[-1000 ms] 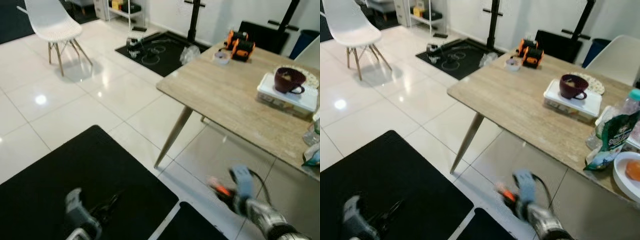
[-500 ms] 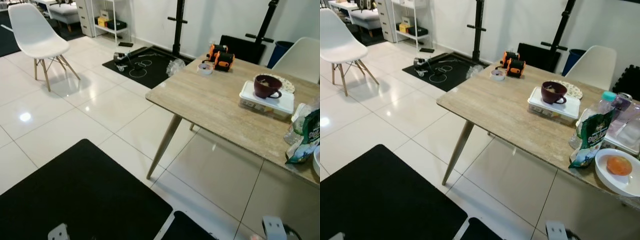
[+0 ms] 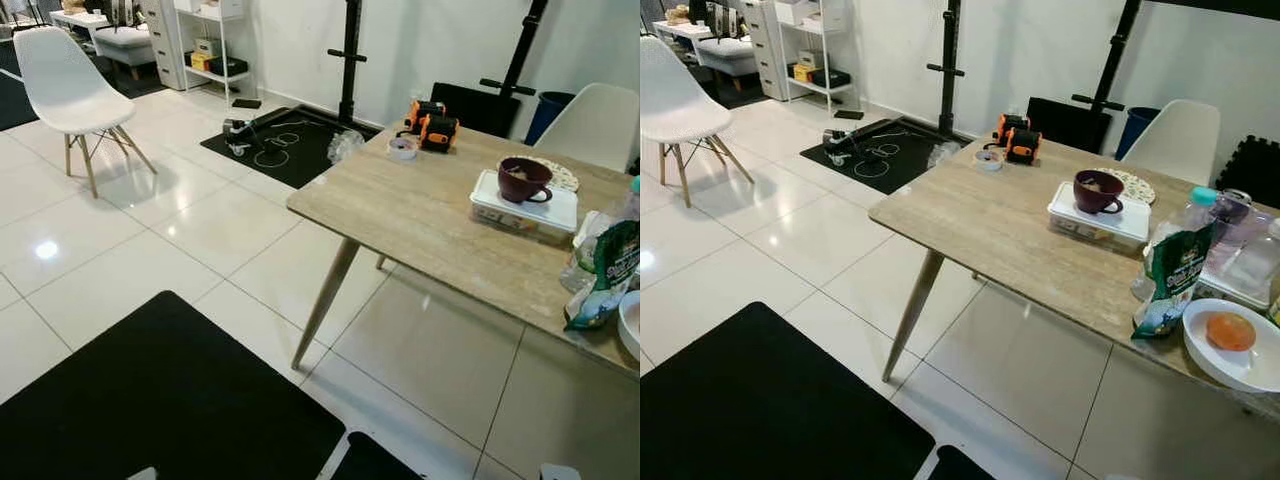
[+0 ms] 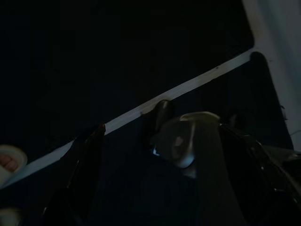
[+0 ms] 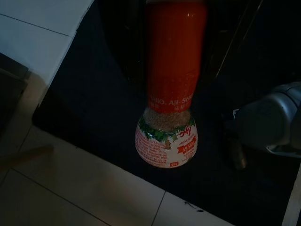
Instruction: Restocking fridge
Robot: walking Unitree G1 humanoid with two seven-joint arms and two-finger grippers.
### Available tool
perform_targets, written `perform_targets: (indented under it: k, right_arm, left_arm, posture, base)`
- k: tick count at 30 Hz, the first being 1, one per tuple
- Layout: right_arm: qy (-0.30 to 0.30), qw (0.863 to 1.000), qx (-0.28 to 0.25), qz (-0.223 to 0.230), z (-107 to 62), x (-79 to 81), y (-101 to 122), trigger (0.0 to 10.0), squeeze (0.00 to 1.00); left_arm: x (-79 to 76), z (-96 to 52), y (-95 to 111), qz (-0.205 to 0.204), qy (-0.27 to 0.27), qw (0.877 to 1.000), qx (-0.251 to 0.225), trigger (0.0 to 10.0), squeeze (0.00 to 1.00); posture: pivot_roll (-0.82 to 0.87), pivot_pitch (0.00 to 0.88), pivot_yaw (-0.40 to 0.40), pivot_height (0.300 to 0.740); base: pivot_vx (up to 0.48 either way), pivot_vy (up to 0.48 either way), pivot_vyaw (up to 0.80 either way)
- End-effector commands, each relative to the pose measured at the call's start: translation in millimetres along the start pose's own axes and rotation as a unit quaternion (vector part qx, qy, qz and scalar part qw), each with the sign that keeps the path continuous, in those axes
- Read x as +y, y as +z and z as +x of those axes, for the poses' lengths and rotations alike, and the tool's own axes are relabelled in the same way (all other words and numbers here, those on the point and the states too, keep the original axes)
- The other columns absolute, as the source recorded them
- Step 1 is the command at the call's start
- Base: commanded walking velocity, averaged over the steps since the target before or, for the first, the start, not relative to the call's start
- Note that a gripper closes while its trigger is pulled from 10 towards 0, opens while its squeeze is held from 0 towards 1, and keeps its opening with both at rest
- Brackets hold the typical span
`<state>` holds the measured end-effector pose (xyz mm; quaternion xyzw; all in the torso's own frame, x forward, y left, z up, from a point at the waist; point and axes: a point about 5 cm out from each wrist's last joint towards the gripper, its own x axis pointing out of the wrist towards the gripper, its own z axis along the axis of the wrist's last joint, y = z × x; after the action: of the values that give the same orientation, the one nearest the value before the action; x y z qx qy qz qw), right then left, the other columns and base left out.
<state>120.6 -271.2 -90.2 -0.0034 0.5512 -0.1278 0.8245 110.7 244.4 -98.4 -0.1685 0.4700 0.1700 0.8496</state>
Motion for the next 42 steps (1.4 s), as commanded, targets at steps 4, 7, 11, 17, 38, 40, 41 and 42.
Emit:
perform_targets:
  k: [4, 7, 11, 17, 38, 40, 41, 42]
  right_arm:
    - [-0.002, 1.000, -0.014, 0.010, 0.8, 4.7, 7, 10.0, 0.00]
    - [0.008, 1.000, 0.004, 0.013, 1.0, 16.1, -8, 10.0, 0.00]
    - [0.006, 1.000, 0.016, 0.012, 0.6, 17.1, -15, 10.0, 0.00]
    - [0.007, 0.999, 0.040, -0.027, -0.1, 17.3, -23, 10.0, 0.00]
    - [0.002, 0.999, 0.004, -0.044, 3.2, 28.1, 11, 10.0, 0.00]
    - [0.004, 0.999, 0.002, -0.052, 3.4, 31.6, 12, 10.0, 0.00]
    - [0.005, 0.998, 0.002, -0.056, 3.5, 33.2, 13, 10.0, 0.00]
    - [0.006, 0.998, 0.002, -0.060, 3.5, 34.6, 13, 10.0, 0.00]
  left_arm:
    - [-8.8, 0.7, -9, 0.024, -0.008, 0.999, 0.020, 10.0, 0.00]
    - [-9.5, 1.3, -8, 0.044, -0.011, 0.999, 0.029, 10.0, 0.00]
    - [-12.1, 3.3, -1, 0.051, -0.013, 0.998, 0.023, 10.0, 0.00]
    - [-20.6, 9.3, 35, 0.039, -0.014, 0.999, -0.032, 10.0, 0.00]
    - [-33.1, 9.7, 18, 0.097, -0.039, 0.994, 0.004, 10.0, 0.00]
    - [-37.9, 11.1, 23, 0.109, -0.046, 0.993, 0.000, 10.0, 0.00]
    - [-39.9, 11.6, 26, 0.113, -0.049, 0.992, -0.003, 10.0, 0.00]
    - [-40.9, 12.0, 28, 0.116, -0.050, 0.992, -0.005, 10.0, 0.00]
  posture:
    - [-0.09, 0.015, 0.002, 0.740]
    - [-0.12, 0.038, 0.028, 0.740]
    - [-0.13, 0.010, 0.032, 0.740]
    - [-0.08, 0.013, 0.008, 0.740]
    - [-0.07, 0.000, 0.022, 0.740]
    - [-0.07, 0.000, 0.027, 0.740]
    - [-0.06, 0.000, 0.026, 0.740]
    - [-0.06, 0.000, 0.026, 0.740]
  base:
    - [0.000, 0.000, 0.00]
    - [0.000, 0.000, -0.27]
    - [0.000, 0.000, -0.80]
    - [0.000, 0.000, -0.80]
    - [0.000, 0.000, -0.80]
    - [0.000, 0.000, -0.80]
    - [0.000, 0.000, -0.80]
    - [0.000, 0.000, -0.80]
